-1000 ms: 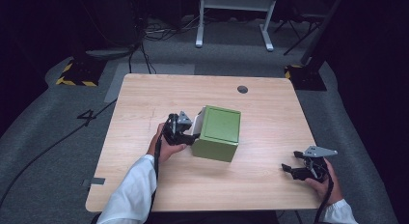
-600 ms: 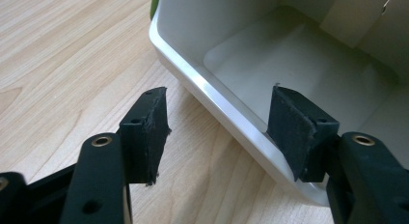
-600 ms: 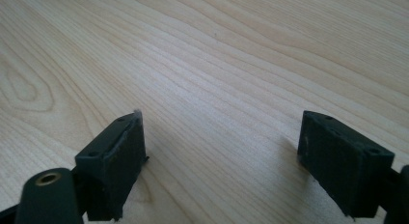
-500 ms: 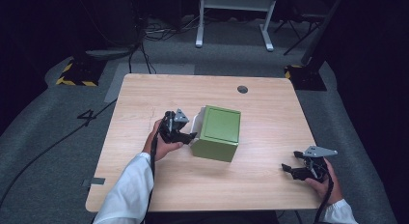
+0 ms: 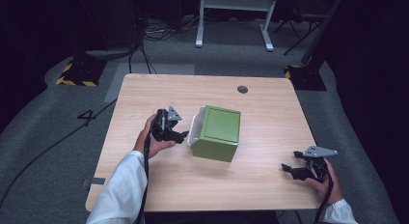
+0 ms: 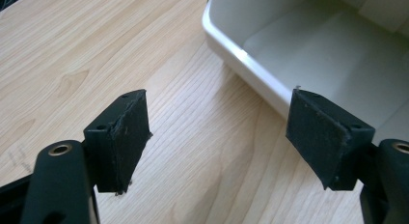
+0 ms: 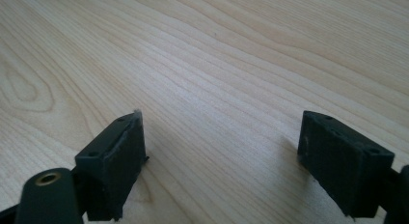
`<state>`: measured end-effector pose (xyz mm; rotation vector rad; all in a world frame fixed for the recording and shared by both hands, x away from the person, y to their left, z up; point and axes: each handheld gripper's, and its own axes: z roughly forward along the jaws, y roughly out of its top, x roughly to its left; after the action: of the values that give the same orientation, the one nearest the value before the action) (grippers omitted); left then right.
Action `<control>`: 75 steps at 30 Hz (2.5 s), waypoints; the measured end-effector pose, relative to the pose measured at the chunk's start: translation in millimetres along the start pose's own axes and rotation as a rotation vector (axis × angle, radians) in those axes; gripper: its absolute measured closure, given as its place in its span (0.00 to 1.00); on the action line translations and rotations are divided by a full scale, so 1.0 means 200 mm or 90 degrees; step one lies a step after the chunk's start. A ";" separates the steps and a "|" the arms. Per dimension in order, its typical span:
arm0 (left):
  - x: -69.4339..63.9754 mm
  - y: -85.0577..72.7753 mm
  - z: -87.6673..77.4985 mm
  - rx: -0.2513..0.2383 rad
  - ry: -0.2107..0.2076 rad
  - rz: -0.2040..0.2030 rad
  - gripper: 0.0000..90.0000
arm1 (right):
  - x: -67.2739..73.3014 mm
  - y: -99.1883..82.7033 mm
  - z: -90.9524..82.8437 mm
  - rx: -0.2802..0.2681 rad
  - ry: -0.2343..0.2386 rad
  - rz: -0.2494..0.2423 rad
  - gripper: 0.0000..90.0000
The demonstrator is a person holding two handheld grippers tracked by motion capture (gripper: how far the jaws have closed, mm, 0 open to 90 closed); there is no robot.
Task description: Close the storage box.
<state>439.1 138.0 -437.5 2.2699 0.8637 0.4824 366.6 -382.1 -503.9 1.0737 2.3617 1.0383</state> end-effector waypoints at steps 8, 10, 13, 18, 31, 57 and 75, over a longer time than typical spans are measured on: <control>0.05 -0.06 -0.05 0.027 0.027 0.019 0.21 | 0.00 0.00 0.00 0.000 0.000 0.000 0.19; 0.05 -0.07 -0.06 0.033 0.029 0.023 0.20 | 0.00 0.00 0.00 0.000 0.000 0.000 0.19; 0.06 -0.09 -0.07 0.037 0.039 0.032 0.20 | 0.00 0.00 0.00 0.000 0.000 0.000 0.19; 0.08 -0.14 -0.11 0.049 0.051 0.041 0.20 | 0.00 0.00 0.00 0.000 0.000 0.000 0.19; 0.09 -0.30 -0.18 0.082 0.088 0.063 0.21 | 0.00 0.00 0.00 -0.001 -0.001 0.000 0.19; 0.09 -0.54 -0.26 0.101 0.061 0.013 0.20 | 0.00 0.00 0.00 -0.001 -0.003 0.001 0.19; 0.19 -0.71 -0.27 0.078 0.014 -0.091 0.19 | 0.00 0.00 0.00 -0.001 -0.002 0.002 0.19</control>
<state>373.5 269.6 -493.2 2.2966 1.0842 0.3991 366.0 -382.3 -504.0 1.0777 2.3571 1.0398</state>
